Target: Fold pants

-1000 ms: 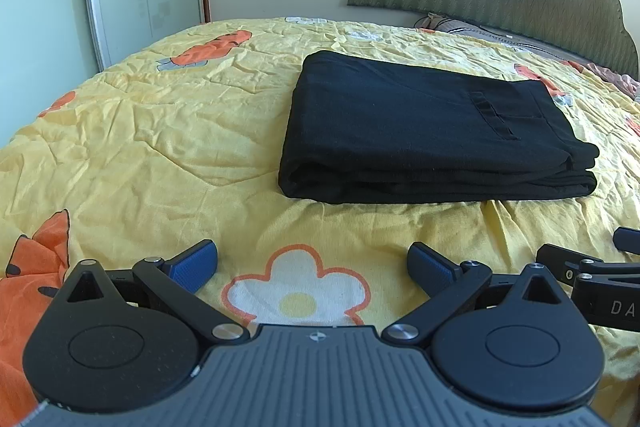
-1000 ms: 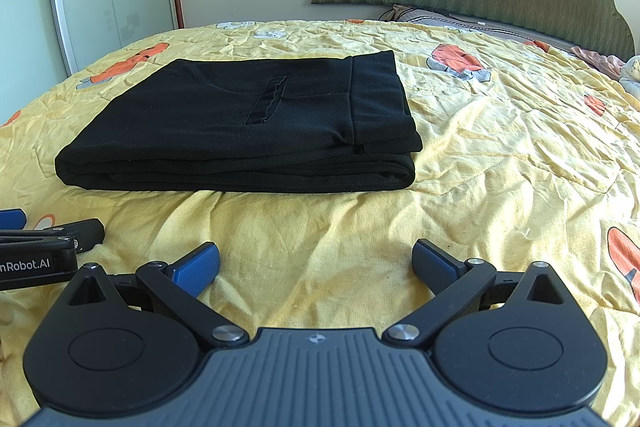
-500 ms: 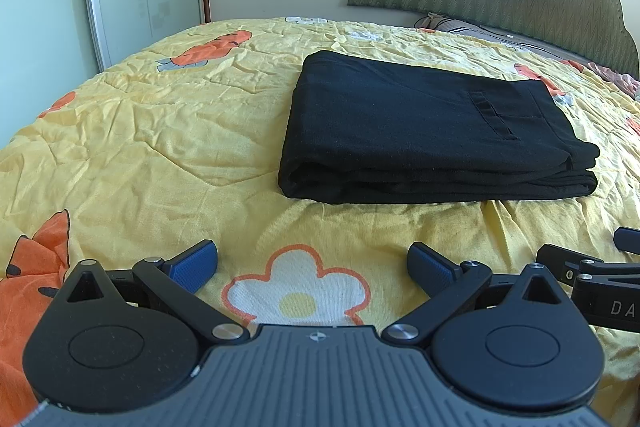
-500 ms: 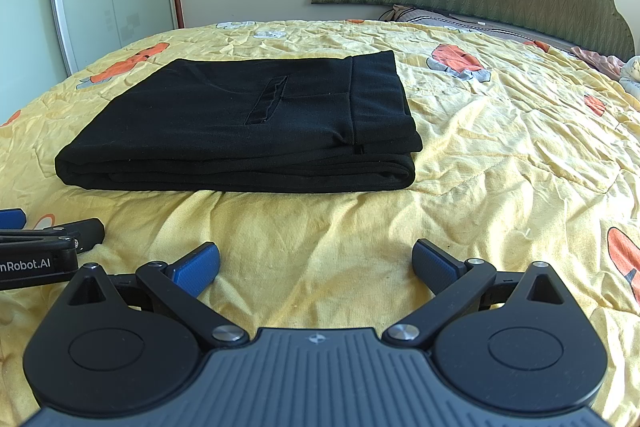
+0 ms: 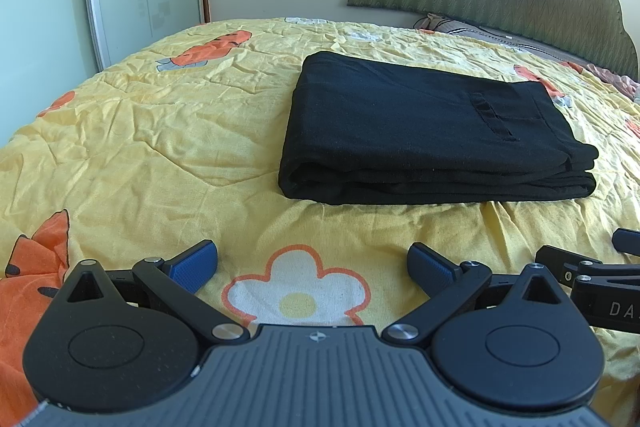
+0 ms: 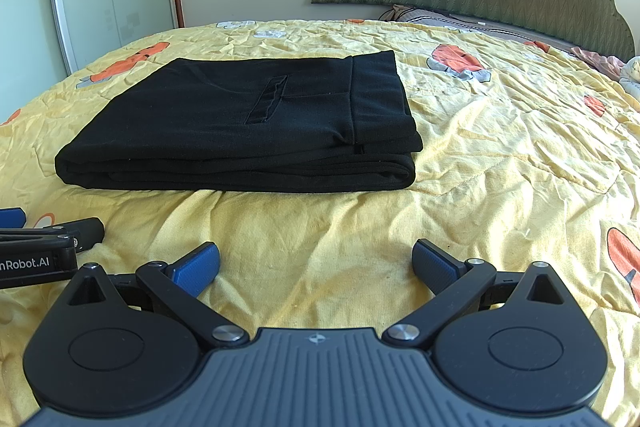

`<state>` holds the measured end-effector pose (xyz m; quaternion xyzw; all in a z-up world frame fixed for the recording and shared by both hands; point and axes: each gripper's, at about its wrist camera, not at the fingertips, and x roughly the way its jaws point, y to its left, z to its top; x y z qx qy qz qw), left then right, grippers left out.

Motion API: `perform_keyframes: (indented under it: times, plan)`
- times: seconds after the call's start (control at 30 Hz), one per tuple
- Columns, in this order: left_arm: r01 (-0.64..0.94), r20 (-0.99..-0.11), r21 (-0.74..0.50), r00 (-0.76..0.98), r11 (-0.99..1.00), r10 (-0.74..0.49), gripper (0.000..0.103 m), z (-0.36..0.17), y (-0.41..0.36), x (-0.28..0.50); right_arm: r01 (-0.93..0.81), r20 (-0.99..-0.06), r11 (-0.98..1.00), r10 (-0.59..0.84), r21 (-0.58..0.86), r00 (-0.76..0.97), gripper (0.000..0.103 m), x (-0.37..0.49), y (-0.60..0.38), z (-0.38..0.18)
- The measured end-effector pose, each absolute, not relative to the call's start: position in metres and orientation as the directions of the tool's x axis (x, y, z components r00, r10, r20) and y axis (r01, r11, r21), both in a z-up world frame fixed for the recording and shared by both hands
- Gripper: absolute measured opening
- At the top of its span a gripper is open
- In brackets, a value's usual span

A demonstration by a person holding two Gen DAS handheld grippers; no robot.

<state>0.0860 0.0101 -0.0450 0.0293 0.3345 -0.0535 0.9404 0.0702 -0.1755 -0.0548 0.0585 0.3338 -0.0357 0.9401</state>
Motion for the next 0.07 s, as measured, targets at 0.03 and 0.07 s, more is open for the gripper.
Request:
perform_keyframes:
  times: [0.03, 0.07]
  plan:
    - [0.131, -0.633, 0.017, 0.769, 0.991, -0.091, 0.102, -0.0437, 0.0117, 0.0858, 0.101, -0.631, 0.991, -0.022, 0.090, 0.775, 0.103, 0.0699, -0.1755, -0.0546]
    - [0.143, -0.633, 0.013, 0.767, 0.990, -0.103, 0.102, -0.0417, 0.0145, 0.0850, 0.086, -0.632, 0.992, -0.005, 0.097, 0.775, 0.103, 0.0695, -0.1765, -0.0537]
